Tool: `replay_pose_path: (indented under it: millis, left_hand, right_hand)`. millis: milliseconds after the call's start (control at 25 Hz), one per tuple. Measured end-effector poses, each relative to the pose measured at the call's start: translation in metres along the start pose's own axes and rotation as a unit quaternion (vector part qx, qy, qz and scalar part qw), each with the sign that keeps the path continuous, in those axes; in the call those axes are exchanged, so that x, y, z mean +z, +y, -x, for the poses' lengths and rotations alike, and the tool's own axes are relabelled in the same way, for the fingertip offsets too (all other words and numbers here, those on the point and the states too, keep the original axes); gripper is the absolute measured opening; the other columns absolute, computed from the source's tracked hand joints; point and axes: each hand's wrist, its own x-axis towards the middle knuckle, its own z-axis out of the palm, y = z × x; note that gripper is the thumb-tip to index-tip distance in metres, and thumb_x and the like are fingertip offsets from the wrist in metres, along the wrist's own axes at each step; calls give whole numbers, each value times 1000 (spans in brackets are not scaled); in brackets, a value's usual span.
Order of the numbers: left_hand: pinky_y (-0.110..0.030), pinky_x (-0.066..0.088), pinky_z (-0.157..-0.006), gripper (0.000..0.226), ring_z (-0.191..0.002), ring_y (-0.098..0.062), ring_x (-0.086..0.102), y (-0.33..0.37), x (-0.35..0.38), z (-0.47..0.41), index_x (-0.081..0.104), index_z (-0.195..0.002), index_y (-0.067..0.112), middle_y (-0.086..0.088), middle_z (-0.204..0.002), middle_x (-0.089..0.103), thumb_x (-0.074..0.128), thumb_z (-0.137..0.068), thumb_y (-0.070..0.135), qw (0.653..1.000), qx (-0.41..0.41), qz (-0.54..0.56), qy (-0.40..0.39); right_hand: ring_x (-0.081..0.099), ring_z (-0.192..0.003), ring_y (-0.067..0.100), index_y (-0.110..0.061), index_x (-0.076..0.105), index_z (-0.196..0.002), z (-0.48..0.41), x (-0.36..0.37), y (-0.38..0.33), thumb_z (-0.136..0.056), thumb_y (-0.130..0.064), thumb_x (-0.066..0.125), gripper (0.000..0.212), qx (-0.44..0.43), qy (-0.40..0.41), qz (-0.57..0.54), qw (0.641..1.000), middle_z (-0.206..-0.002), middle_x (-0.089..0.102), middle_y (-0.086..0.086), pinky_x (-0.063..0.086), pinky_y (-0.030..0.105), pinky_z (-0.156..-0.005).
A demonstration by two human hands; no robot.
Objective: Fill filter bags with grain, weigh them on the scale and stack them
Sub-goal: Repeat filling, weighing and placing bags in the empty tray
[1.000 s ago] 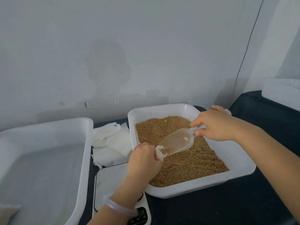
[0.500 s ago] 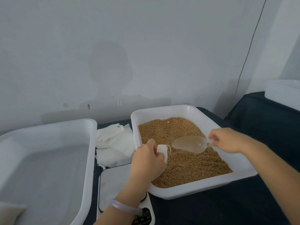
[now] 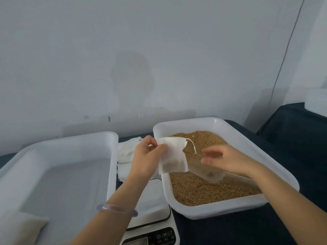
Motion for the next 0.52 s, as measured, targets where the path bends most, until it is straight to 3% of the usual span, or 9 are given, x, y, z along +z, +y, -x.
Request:
replay_pose_path:
  millis: [80, 160, 200, 320, 440, 520]
  left_hand:
    - [-35, 33, -64, 26, -62, -18, 36, 8, -12, -1, 41, -49, 27, 5, -52, 39, 62, -65, 24, 1000, -1, 13, 13]
    - [-37, 33, -63, 26, -66, -22, 36, 11, -22, -2, 42, -49, 27, 1, -54, 40, 63, -64, 23, 999, -4, 41, 17]
    - [-36, 33, -61, 26, -66, -22, 38, 13, -28, -2, 43, -49, 27, 1, -54, 41, 64, -64, 23, 999, -7, 49, 18]
    - [-35, 35, -59, 29, -66, -23, 41, 12, -47, -2, 45, -50, 27, -1, -57, 44, 66, -68, 21, 998, -16, 50, 30]
    - [-30, 48, -63, 23, -69, -23, 59, 5, -71, 0, 55, -70, 23, 1, -69, 62, 73, -79, 11, 999, 13, 23, -18]
    - [-22, 50, -65, 17, -71, -11, 64, 0, -86, 1, 66, -84, 19, 6, -75, 69, 78, -75, 13, 987, 43, -135, -79]
  right_hand:
    - [63, -106, 8, -29, 60, -121, 2, 9, -33, -61, -79, 57, 79, -94, -35, -210, 973, -115, 67, -11, 52, 31, -91]
    - [67, -101, 12, -26, 65, -114, -4, 25, -58, -63, -67, 69, 65, -130, -53, -301, 943, -109, 70, -7, 55, 25, -80]
    - [67, -100, 17, -22, 67, -110, -10, 35, -68, -68, -53, 74, 53, -136, -52, -329, 933, -107, 71, -1, 56, 29, -80]
    - [70, -91, 23, -22, 74, -89, -26, 57, -93, -83, -21, 71, 7, -125, 13, -329, 936, -93, 74, 6, 57, 42, -81]
    - [71, -81, 16, -26, 74, -81, -36, 69, -103, -88, -12, 64, 18, -128, 21, -292, 948, -85, 75, 2, 59, 35, -72]
    - [69, -74, 14, -15, 73, -85, -40, 78, -105, -89, -13, 63, 11, -154, 34, -226, 961, -81, 73, 7, 59, 30, -67]
